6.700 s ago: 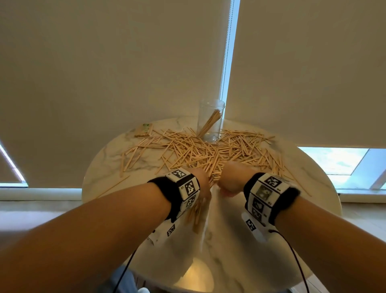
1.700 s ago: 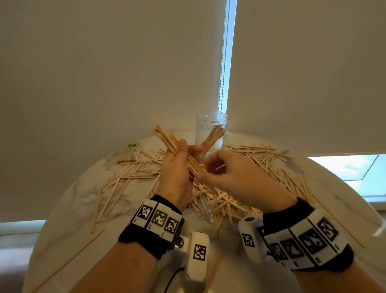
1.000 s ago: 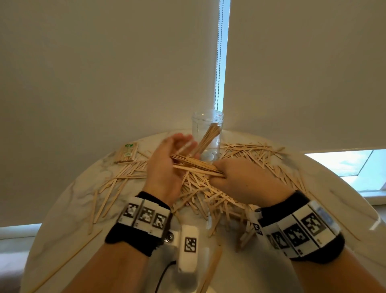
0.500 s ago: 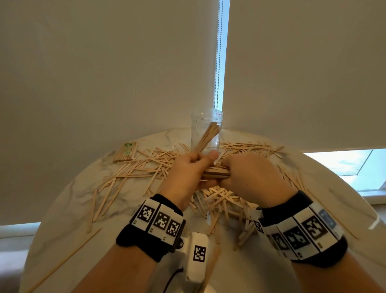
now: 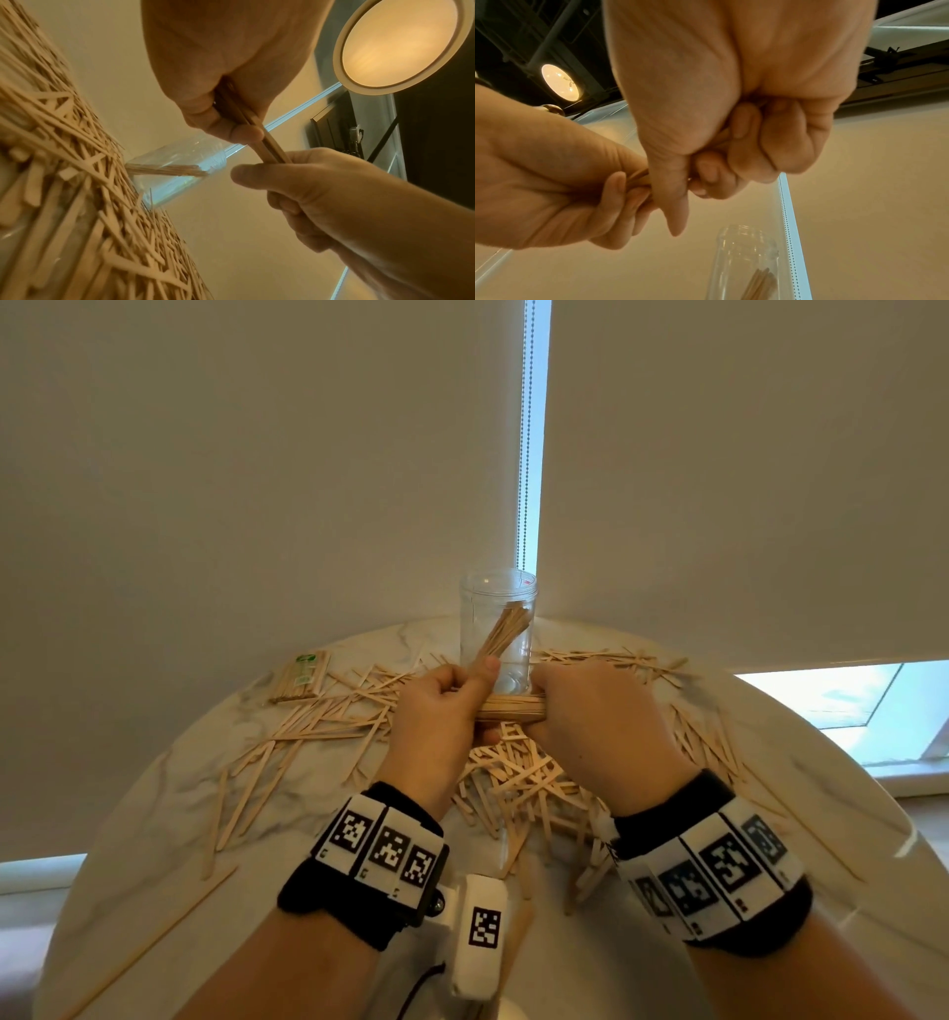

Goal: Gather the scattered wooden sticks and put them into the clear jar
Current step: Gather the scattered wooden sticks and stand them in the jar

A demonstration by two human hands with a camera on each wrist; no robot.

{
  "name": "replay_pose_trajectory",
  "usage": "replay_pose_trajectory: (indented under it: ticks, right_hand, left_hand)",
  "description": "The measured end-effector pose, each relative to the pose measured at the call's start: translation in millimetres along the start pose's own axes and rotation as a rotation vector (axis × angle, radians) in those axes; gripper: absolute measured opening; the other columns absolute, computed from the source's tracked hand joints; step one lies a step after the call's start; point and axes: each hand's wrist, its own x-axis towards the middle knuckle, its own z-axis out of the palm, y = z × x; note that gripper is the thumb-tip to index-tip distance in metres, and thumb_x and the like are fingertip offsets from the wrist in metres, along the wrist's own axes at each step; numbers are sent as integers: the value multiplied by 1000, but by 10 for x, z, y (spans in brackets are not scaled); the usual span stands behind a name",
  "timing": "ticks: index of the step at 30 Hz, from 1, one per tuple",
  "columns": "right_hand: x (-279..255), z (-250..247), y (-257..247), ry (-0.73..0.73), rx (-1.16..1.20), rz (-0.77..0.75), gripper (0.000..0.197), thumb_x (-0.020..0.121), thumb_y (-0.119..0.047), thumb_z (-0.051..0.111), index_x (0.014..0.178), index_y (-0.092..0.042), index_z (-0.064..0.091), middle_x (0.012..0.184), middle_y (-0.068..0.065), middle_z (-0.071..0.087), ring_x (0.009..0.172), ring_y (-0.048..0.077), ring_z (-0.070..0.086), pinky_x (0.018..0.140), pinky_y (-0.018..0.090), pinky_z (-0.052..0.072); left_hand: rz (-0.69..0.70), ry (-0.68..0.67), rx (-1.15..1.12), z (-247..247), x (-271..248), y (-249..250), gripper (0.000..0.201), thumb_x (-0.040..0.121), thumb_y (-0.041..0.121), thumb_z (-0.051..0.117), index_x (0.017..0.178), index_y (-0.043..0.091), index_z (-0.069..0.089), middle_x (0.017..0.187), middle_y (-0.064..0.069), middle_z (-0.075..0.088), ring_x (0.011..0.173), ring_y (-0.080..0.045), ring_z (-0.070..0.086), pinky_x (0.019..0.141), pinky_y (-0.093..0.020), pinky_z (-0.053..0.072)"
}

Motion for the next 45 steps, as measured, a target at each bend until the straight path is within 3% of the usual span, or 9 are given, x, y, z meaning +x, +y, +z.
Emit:
replay_pose_trajectory:
  ticks: [6, 10, 16, 25, 29, 35, 39, 42, 45]
  right_hand:
    - [0, 63, 77, -99, 46, 41, 19, 94, -41, 56, 87, -28, 69, 65, -9, 57, 61, 9, 55, 55, 23, 42]
    - [21, 101, 2, -76, 58, 12, 14, 96, -35, 56, 90, -26, 65, 71, -8, 59, 64, 10, 56, 64, 25, 51]
    - [25, 64, 79, -51, 146, 54, 17, 91, -33, 62, 77, -24, 62, 64, -9, 53, 59, 5, 49, 51, 16, 26]
    - [21, 14, 114, -125, 142, 94, 27, 93, -46, 57, 85, -25, 72, 64, -8, 58, 61, 9, 55, 55, 22, 39]
    - [3, -21, 91, -140, 95, 77, 30, 94, -48, 55, 84, -24, 70, 63, -8, 56, 59, 9, 54, 53, 22, 40]
    - [-57, 1, 13, -185, -1, -27, 27, 95, -44, 52, 91, -23, 69, 68, -7, 57, 65, 13, 59, 63, 26, 53]
    - [-35, -4, 35, -116, -8, 52, 26, 94, -44, 54, 81, -24, 64, 65, -7, 56, 59, 13, 58, 57, 28, 54]
    - [-13, -34, 61, -143, 68, 6, 25, 90, -49, 60, 89, -25, 67, 73, -6, 63, 66, 14, 60, 62, 27, 52]
    - [-25, -97, 32, -156, 178, -88, 22, 89, -48, 63, 98, -29, 60, 85, -7, 65, 81, 15, 61, 73, 29, 51]
  left_hand:
    - [-188, 120, -91, -50, 80, 111, 34, 95, 51, 56, 113, 22, 60, 104, -1, 71, 96, -21, 69, 82, -44, 57]
    - [-210, 52, -219, -12, 24, 99, 30, 100, 35, 53, 112, 10, 62, 101, -9, 75, 94, -26, 73, 77, -35, 58]
    - [-66, 126, -159, 2, 48, 24, 22, 92, 22, 68, 112, 15, 62, 107, -9, 70, 85, -20, 72, 73, -32, 60]
    - [-177, 127, -458, -63, 63, 115, 34, 95, 34, 63, 112, 5, 55, 91, -15, 72, 82, -25, 72, 79, -38, 61]
    - [-272, 123, -558, -107, 69, 154, 41, 99, 42, 53, 120, 7, 54, 108, -19, 72, 96, -29, 73, 91, -46, 57]
    - [-137, -16, -498, -2, -15, 222, 31, 97, 26, 61, 117, 3, 59, 110, -17, 73, 103, -28, 71, 95, -41, 54]
    - [-210, -121, -160, -14, -47, 185, 32, 96, 35, 61, 106, 5, 67, 103, -17, 74, 86, -26, 74, 72, -38, 61]
    - [-215, -130, 96, -54, -50, 130, 35, 89, 46, 67, 85, 11, 69, 68, -6, 68, 48, -13, 58, 38, -18, 41]
    - [-153, -59, 85, -87, -6, 90, 31, 85, 40, 74, 75, 12, 65, 56, 1, 56, 39, -6, 44, 36, -16, 34]
